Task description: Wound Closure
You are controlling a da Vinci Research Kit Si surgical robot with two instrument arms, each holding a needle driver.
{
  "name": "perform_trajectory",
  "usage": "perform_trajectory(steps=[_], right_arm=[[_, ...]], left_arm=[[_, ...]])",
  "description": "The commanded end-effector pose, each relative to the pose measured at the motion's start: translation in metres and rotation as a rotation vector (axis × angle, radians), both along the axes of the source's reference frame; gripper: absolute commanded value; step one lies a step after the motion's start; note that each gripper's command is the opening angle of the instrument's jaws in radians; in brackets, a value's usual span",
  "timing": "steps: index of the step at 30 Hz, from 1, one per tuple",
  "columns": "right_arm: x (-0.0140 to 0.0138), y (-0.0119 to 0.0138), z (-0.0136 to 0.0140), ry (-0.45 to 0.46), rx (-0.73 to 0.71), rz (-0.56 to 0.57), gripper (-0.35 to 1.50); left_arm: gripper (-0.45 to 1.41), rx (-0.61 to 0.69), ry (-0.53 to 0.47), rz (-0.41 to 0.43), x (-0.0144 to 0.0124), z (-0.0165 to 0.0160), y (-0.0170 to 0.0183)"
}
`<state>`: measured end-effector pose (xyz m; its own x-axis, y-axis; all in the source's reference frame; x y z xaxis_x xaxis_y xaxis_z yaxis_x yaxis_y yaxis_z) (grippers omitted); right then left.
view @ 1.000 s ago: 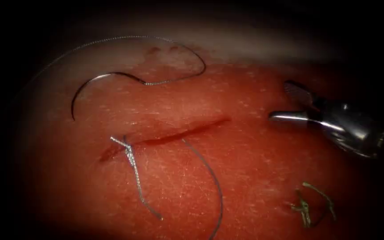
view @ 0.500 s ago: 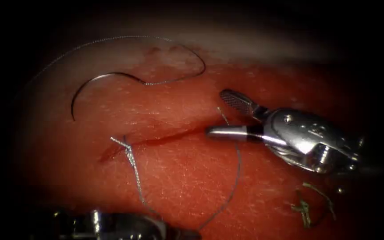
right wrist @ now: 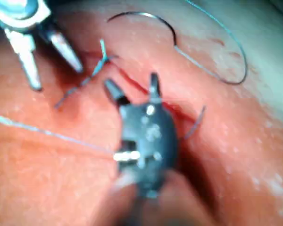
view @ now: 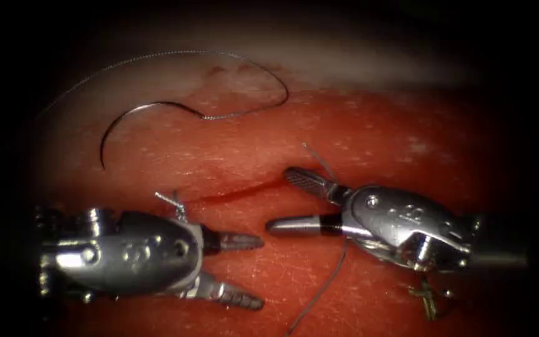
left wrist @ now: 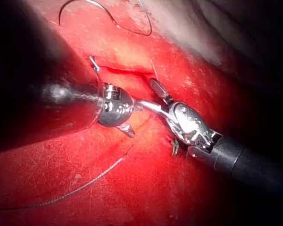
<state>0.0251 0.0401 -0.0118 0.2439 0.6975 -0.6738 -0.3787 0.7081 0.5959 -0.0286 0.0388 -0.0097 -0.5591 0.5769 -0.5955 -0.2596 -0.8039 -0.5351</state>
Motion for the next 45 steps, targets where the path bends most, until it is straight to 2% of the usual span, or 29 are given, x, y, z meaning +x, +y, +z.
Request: perform_trajectory(steps=[1,5,6,7,11,15,17,19,25,26,29,32,35,42,45], right_arm=[[0.0001,-0.0002,0.0003,-0.009,0.003,0.010,1.11],[-0.0004,0.0003,0.0001,-0.006,-0.002,0.027,1.11],[-0.0003,0.0003,0.0001,-0.006,-0.002,0.027,1.11],[-0.0003,0.0003,0.0001,-0.007,-0.002,0.028,1.11],[-0.0002,0.0005,0.0001,-0.009,-0.002,0.031,1.11],[-0.0002,0.0006,0.0000,-0.011,-0.002,0.034,1.11],[-0.0002,0.0006,0.0000,-0.011,-0.002,0.034,1.11],[-0.0001,0.0006,-0.0001,-0.012,-0.001,0.035,1.11],[0.0000,0.0006,-0.0001,-0.010,-0.002,0.037,1.11],[0.0000,0.0006,-0.0001,-0.010,-0.002,0.037,1.11],[0.0000,0.0006,-0.0001,-0.010,-0.002,0.037,1.11],[0.0000,0.0007,-0.0001,-0.010,-0.002,0.037,1.11],[0.0000,0.0007,-0.0001,-0.010,-0.002,0.037,1.11],[0.0000,0.0007,-0.0001,-0.010,-0.002,0.037,1.11],[0.0000,0.0007,-0.0001,-0.010,-0.002,0.037,1.11]], left_arm=[[0.65,-0.002,-0.005,0.026,-0.0002,0.0011,-0.0011],[0.64,-0.013,0.069,0.107,0.0011,0.0021,-0.0022],[0.63,-0.028,0.109,0.148,0.0014,0.0024,-0.0025],[0.60,-0.033,0.154,0.183,0.0015,0.0027,-0.0030],[0.53,-0.071,0.212,0.257,0.0011,0.0028,-0.0044],[0.33,-0.098,0.212,0.276,0.0002,0.0030,-0.0050],[0.33,-0.099,0.219,0.278,0.0001,0.0033,-0.0050],[0.44,-0.109,0.224,0.278,0.0003,0.0046,-0.0047],[0.25,-0.129,0.265,0.284,0.0008,0.0066,-0.0047],[0.18,-0.138,0.271,0.279,0.0007,0.0070,-0.0046],[0.14,-0.145,0.273,0.281,0.0006,0.0073,-0.0047],[0.01,-0.147,0.276,0.278,0.0004,0.0076,-0.0051],[0.00,-0.154,0.268,0.300,-0.0002,0.0080,-0.0057],[0.19,-0.149,0.262,0.313,-0.0013,0.0082,-0.0063],[0.14,-0.148,0.260,0.316,-0.0011,0.0083,-0.0064]])
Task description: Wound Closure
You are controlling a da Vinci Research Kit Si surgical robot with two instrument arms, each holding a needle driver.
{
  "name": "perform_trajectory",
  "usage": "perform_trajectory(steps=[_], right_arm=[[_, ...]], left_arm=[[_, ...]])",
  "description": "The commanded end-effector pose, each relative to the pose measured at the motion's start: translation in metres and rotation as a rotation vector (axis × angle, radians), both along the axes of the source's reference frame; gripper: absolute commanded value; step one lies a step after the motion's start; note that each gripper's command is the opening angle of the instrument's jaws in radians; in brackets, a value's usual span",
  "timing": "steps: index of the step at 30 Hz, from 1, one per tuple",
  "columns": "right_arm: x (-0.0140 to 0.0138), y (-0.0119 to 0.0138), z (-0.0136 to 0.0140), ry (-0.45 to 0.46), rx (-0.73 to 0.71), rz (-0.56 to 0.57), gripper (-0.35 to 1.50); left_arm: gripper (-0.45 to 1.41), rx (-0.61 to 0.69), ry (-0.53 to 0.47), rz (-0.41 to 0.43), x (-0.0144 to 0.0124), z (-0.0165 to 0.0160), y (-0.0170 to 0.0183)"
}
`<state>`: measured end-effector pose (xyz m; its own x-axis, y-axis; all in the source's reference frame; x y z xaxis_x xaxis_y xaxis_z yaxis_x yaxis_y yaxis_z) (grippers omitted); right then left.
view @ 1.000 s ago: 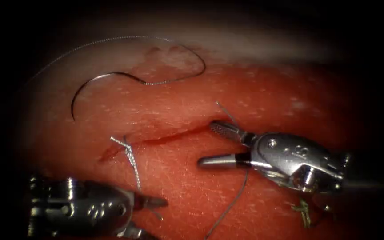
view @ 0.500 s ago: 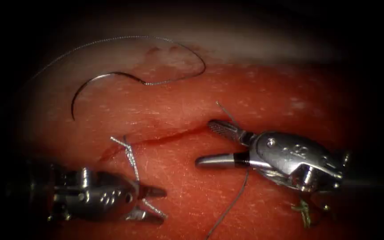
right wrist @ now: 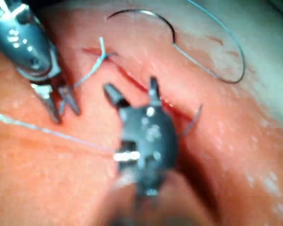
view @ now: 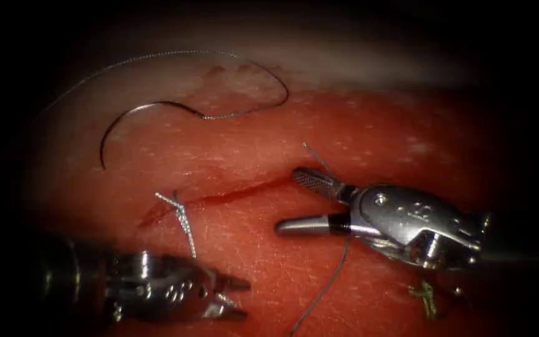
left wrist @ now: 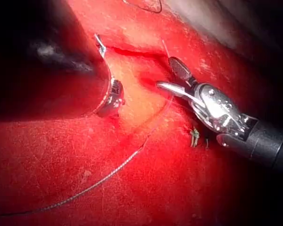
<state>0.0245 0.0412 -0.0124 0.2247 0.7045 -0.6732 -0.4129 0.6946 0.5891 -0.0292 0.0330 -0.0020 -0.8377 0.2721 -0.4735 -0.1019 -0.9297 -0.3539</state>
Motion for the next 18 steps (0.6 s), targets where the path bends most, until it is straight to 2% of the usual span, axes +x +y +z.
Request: perform_trajectory(steps=[1,6,14,18], right_arm=[[0.0006,-0.0005,0.0005,0.002,0.001,-0.002,1.11],[0.0006,-0.0005,0.0005,0.002,0.001,-0.002,1.11],[0.0008,-0.0005,0.0005,0.002,0.001,-0.001,1.11],[0.0012,-0.0006,0.0005,0.004,0.003,-0.003,1.09]], left_arm=[[0.01,0.003,-0.003,0.003,-0.0004,0.0005,-0.0007],[-0.35,0.004,-0.006,0.007,0.0001,0.0004,-0.0008],[-0.35,-0.013,0.006,0.009,0.0013,-0.0005,-0.0014],[-0.35,-0.024,-0.013,0.014,0.0015,-0.0021,-0.0002]])
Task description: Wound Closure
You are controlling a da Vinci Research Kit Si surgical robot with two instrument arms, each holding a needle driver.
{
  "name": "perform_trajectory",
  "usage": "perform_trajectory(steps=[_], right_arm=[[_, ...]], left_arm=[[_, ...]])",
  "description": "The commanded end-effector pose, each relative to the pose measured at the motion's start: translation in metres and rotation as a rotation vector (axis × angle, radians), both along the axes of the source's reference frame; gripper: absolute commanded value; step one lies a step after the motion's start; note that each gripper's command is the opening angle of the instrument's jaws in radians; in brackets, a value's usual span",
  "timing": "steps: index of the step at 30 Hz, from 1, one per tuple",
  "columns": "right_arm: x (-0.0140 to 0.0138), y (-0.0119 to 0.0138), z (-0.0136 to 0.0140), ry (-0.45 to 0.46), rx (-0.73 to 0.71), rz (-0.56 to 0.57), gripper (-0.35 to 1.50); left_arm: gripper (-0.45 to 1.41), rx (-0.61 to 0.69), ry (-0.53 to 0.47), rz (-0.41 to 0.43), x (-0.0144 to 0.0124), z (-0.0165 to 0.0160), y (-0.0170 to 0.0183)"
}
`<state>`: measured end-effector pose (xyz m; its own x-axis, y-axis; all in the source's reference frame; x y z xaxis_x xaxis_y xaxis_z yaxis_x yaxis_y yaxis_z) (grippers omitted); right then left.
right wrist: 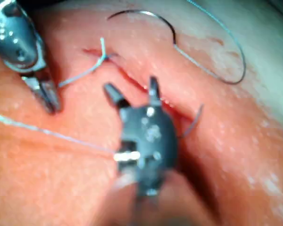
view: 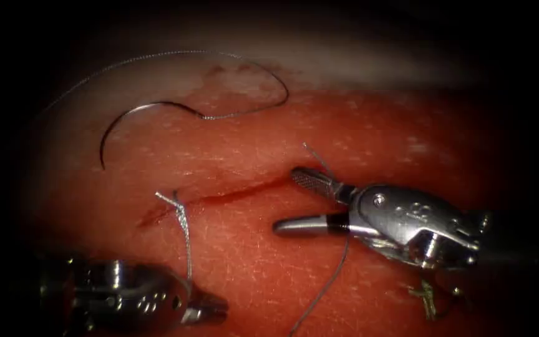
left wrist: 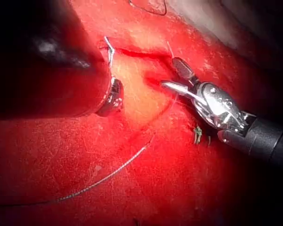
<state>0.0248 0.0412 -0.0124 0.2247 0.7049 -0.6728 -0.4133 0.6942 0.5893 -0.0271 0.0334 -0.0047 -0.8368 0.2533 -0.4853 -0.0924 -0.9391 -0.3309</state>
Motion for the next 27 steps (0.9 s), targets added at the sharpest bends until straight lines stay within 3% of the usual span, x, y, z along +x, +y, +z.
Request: perform_trajectory(steps=[1,4,10,15,27], right_arm=[[0.0011,-0.0005,0.0006,0.014,0.007,-0.015,1.09],[0.0019,-0.0002,0.0008,0.034,-0.009,-0.056,1.09],[0.0055,0.0016,0.0015,0.087,-0.191,-0.227,1.09],[0.0089,0.0008,0.0015,0.141,-0.263,-0.313,1.11],[0.0130,-0.0004,0.0014,0.155,-0.311,-0.314,1.11]], left_arm=[[-0.35,-0.010,-0.017,0.004,0.0000,-0.0004,0.0002],[-0.35,-0.026,-0.042,-0.011,0.0010,-0.0018,0.0014],[-0.35,-0.041,-0.060,-0.037,0.0041,-0.0034,0.0037],[-0.35,-0.069,-0.060,-0.058,0.0063,-0.0041,0.0058],[-0.35,-0.102,-0.061,-0.078,0.0067,-0.0054,0.0070]])
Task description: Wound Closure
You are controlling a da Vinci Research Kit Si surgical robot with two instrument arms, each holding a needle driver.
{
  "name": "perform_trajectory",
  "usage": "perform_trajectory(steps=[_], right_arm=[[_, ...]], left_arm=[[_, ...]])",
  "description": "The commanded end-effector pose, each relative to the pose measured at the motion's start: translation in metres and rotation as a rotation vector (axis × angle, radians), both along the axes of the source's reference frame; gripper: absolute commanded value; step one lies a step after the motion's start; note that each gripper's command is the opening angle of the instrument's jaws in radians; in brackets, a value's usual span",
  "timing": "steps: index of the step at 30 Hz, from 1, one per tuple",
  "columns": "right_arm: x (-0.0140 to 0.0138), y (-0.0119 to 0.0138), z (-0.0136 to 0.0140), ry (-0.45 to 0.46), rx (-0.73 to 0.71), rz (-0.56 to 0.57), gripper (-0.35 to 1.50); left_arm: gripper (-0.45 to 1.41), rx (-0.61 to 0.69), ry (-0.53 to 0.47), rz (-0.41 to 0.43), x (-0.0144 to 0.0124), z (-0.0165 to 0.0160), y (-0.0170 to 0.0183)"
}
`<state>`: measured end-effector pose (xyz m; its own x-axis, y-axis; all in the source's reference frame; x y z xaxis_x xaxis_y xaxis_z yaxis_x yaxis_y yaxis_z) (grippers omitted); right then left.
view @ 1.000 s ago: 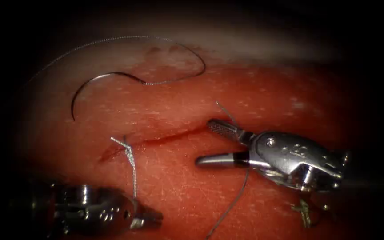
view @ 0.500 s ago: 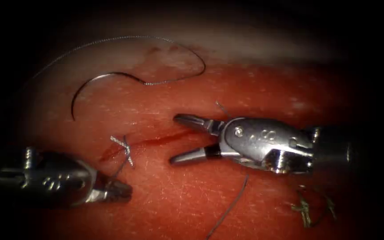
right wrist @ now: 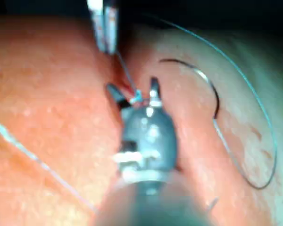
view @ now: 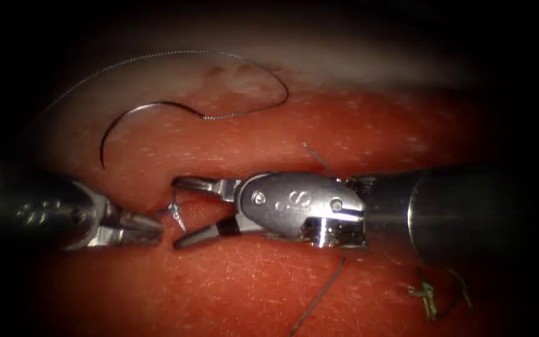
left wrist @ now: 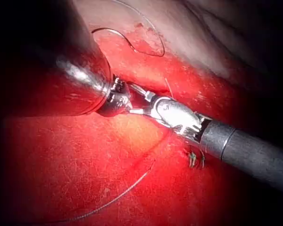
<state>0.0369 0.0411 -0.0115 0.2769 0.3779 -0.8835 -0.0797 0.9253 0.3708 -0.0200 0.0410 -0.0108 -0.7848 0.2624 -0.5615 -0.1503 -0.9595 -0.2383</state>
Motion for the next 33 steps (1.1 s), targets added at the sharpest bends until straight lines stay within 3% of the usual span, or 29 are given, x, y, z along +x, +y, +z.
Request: perform_trajectory(steps=[1,8,16,26,33], right_arm=[[0.0015,-0.0003,0.0006,0.001,-0.005,0.002,1.11],[0.0037,-0.0009,0.0012,0.007,-0.043,-0.019,1.11],[0.0058,-0.0018,0.0025,0.050,-0.178,-0.091,1.13],[0.0071,-0.0015,0.0026,0.066,-0.186,-0.074,1.13],[0.0079,-0.0019,0.0024,0.066,-0.187,-0.073,0.99]], left_arm=[[-0.35,0.008,0.000,-0.002,-0.0005,0.0006,-0.0006],[-0.35,0.014,-0.002,0.002,-0.0006,0.0007,-0.0007],[-0.35,0.019,-0.005,0.004,-0.0007,0.0008,-0.0008],[-0.35,0.027,-0.008,0.007,-0.0012,0.0010,-0.0011],[-0.35,0.027,-0.008,0.007,-0.0012,0.0010,-0.0010]])
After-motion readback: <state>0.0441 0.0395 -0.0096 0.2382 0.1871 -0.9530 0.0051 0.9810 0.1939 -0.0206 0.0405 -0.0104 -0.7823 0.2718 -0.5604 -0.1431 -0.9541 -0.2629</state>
